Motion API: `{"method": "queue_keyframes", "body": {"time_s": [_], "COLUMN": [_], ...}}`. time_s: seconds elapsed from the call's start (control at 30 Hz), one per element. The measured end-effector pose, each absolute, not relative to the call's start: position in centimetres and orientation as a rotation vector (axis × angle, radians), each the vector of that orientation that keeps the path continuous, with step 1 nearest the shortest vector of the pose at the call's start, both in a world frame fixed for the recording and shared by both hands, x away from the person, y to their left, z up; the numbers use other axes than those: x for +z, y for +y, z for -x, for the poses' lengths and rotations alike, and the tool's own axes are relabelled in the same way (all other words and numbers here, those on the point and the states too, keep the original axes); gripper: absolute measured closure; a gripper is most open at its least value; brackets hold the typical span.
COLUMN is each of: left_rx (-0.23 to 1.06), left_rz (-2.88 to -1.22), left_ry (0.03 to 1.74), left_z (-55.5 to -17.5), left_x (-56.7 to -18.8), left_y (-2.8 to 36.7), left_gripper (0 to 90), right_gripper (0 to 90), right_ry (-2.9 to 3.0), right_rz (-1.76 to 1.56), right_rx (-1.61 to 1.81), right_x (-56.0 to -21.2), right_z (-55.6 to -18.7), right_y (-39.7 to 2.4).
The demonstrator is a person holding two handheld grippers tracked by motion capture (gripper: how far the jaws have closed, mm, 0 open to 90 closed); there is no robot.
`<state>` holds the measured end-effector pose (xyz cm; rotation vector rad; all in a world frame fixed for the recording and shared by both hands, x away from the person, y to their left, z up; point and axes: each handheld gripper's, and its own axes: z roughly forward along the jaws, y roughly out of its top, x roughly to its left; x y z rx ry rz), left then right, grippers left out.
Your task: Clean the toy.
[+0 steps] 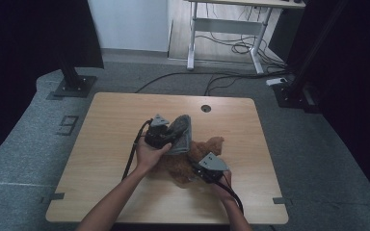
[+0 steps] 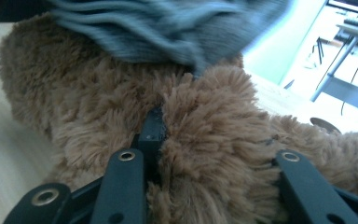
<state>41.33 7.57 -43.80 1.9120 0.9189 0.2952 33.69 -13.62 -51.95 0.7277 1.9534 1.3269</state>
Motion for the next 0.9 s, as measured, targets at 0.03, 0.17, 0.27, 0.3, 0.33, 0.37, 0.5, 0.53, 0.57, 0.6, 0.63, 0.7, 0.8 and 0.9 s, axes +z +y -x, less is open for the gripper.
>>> {"method": "queue_keyframes", "body": {"time_s": [0.03,0.17,0.27,0.3,0.33,0.37,0.5,0.53,0.57,0.6,0.63,0.7,0.8,0.9], "left_rx": [0.283,0.249,0.235,0.225,0.226,0.238,0.288,0.297,0.304,0.318,0.336,0.344,0.371,0.382], "left_rz": [-1.922,-2.006,-2.051,-2.041,-2.038,-2.044,-2.027,-2.011,-2.0,-1.996,-1.989,-1.969,-1.926,-1.881], "left_ry": [0.908,0.881,0.892,0.896,0.897,0.893,0.906,0.912,0.916,0.92,0.929,0.951,0.996,1.072], "left_z": [-41.3,-40.9,-40.5,-40.3,-40.1,-39.9,-38.9,-38.6,-38.4,-38.1,-37.9,-37.5,-36.9,-36.6], "left_x": [-43.7,-44.2,-45.4,-45.6,-45.6,-45.6,-45.5,-45.4,-45.3,-45.2,-45.1,-45.1,-45.4,-46.0], "left_y": [6.7,4.9,4.6,4.8,5.1,5.4,7.5,8.1,8.9,9.7,10.5,12.4,15.2,18.5], "left_gripper": [75.0,74.9,74.9,75.0,75.2,75.3,75.5,75.6,75.6,75.6,75.5,75.6,75.7,75.6], "right_gripper": [61.7,62.0,62.0,62.1,62.2,62.3,62.6,62.7,62.8,62.8,62.8,62.8,62.8,62.8], "right_ry": [1.952,1.954,1.963,1.968,1.968,1.97,1.974,1.973,1.972,1.972,1.972,1.971,1.971,1.97], "right_rz": [-0.717,-0.683,-0.656,-0.65,-0.65,-0.653,-0.652,-0.653,-0.655,-0.657,-0.658,-0.667,-0.668,-0.667], "right_rx": [1.324,1.326,1.311,1.307,1.309,1.311,1.294,1.295,1.296,1.297,1.297,1.301,1.305,1.306], "right_x": [-52.0,-52.3,-52.5,-52.6,-52.8,-52.8,-52.8,-52.8,-52.9,-52.9,-52.9,-52.9,-52.9,-52.9], "right_z": [-33.5,-32.5,-31.8,-31.6,-31.5,-31.4,-30.9,-30.7,-30.6,-30.5,-30.5,-30.5,-30.4,-30.3], "right_y": [-13.6,-13.8,-14.0,-14.0,-14.0,-14.0,-13.8,-13.8,-13.9,-13.9,-13.9,-14.0,-14.0,-14.0]}}
